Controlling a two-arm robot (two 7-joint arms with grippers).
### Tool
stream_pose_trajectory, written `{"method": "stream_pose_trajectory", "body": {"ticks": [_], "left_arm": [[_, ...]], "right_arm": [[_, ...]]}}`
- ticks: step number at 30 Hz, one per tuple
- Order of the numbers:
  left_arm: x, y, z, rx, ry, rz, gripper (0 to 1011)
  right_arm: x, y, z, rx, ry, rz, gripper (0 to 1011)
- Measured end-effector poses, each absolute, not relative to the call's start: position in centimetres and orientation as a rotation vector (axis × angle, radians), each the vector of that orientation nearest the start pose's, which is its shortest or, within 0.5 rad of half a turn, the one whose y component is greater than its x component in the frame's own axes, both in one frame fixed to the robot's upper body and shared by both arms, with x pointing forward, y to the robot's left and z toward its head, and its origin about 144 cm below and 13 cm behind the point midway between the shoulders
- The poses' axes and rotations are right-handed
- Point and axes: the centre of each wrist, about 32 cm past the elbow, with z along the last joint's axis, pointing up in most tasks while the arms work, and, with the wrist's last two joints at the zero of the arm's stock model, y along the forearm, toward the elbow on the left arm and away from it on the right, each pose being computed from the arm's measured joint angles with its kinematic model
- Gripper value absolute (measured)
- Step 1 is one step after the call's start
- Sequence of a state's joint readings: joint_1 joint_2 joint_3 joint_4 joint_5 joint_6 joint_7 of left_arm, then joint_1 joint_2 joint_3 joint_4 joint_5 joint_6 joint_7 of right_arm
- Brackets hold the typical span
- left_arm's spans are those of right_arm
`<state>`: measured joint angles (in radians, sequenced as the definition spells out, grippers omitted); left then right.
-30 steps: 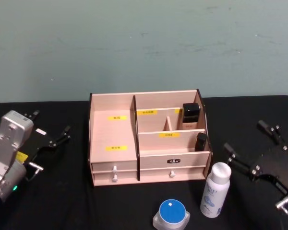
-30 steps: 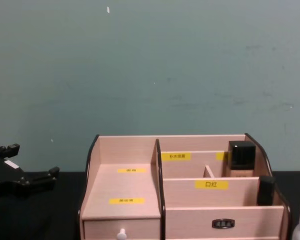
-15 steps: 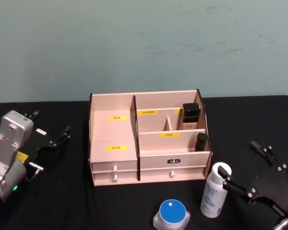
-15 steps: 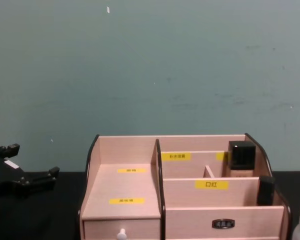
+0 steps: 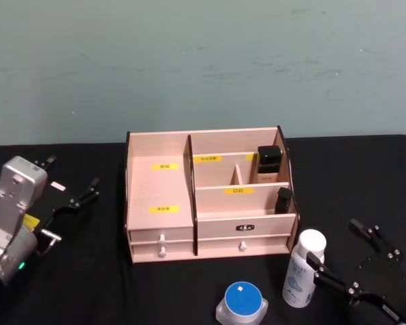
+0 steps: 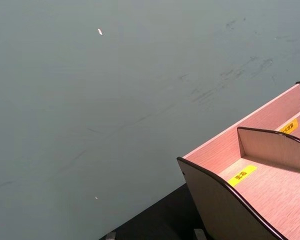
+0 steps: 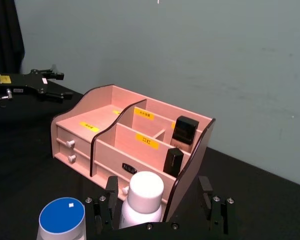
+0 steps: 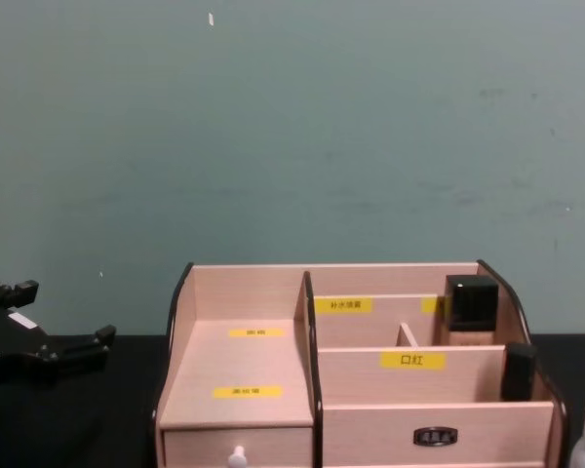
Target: Pick up the facial cleanser and watermelon frost from the table and place them into the tiered storage box.
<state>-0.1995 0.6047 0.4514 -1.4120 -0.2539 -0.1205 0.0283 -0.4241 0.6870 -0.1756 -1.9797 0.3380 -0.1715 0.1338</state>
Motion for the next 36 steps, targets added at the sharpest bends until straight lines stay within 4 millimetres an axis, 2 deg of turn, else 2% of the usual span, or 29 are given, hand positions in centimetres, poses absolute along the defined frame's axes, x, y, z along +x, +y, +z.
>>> {"method": "stream_pose_trajectory", "body": {"ticks": [16, 36], "left_arm": [[48.9, 31.0, 114.0, 0.304, -0.285, 1.248, 1010], [48.9, 31.0, 114.0, 0.304, -0.285, 1.248, 1010]], "right_arm": [[34.1, -29.6, 114.9, -0.160, -0.068, -0.993, 1004], [36.0, -28.8, 112.8, -0.170, -0.015, -0.972, 1004]]}}
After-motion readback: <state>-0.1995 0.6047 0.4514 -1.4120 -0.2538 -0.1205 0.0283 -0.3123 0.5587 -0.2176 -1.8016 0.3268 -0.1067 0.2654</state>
